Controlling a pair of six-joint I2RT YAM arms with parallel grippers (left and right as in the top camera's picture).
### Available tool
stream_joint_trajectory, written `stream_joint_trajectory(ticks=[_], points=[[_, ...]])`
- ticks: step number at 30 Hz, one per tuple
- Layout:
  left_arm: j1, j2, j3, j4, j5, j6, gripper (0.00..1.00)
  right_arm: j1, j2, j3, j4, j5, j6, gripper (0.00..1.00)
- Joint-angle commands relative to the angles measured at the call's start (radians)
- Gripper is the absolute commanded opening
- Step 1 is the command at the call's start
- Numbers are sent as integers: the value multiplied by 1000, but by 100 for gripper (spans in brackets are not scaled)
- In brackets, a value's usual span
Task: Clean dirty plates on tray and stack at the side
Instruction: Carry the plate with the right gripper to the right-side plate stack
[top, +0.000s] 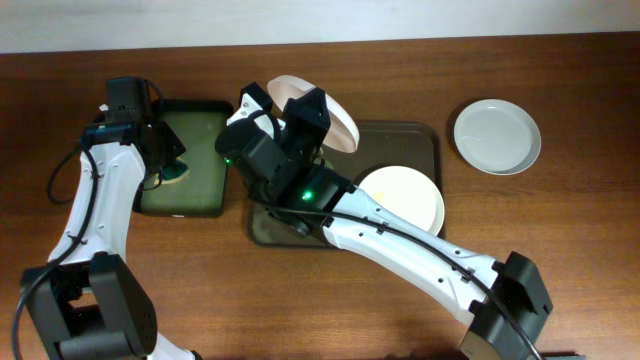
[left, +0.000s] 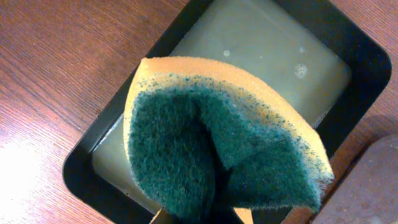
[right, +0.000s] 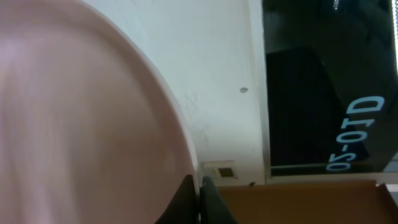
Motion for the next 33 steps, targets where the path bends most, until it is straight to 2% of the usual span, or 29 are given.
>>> stream_joint_trajectory(ticks=[1, 3, 4, 5, 7, 9, 11, 12, 15, 17, 18, 19, 21, 23, 26, 27, 29, 33], points=[[2, -2, -10, 3, 11, -4, 0, -5, -9, 11, 3, 56, 101, 4], [2, -2, -10, 2, 12, 4, 0, -30, -9, 10, -42, 21, 282, 4], [2, -2, -10, 3, 16, 16, 0, -55, -9, 5, -109, -72, 395, 4], [2, -2, -10, 2, 19, 18, 0, -85, -8, -1, -175, -222, 478, 4], [2, -2, -10, 2, 34, 18, 0, -156, 5, -10, -291, -591, 488, 4], [1, -2, -10, 1, 36, 18, 0, -206, 8, -9, -344, -537, 582, 4], [1, -2, -10, 0, 36, 18, 0, -238, -19, -9, -338, -343, 803, 4], [1, -2, -10, 1, 36, 18, 0, -248, -39, -8, -332, -298, 858, 4], [1, -2, -10, 2, 36, 18, 0, -283, -103, -8, -289, -319, 870, 4], [1, -2, -10, 2, 36, 18, 0, -314, -110, -8, -285, -474, 811, 4], [1, -2, -10, 2, 36, 18, 0, -343, -104, -9, -330, -630, 718, 4], [1, -2, -10, 2, 36, 18, 0, -370, -98, -10, -379, -716, 686, 4], [1, -2, -10, 2, 36, 18, 0, -435, -90, -18, -436, -792, 749, 4], [1, -2, -10, 2, 37, 18, 0, -552, -90, -23, -455, -875, 920, 4], [1, -2, -10, -1, 37, 18, 0, -726, -91, -23, -457, -1023, 1021, 4], [1, -2, -10, -2, 37, 18, 0, -825, -90, -23, -461, -1089, 1064, 4], [1, -2, -10, -2, 37, 18, 0, -970, -82, -23, -472, -1170, 1114, 4], [1, -2, -10, -1, 37, 18, 0, -1234, -37, -37, -476, -1253, 1114, 4]])
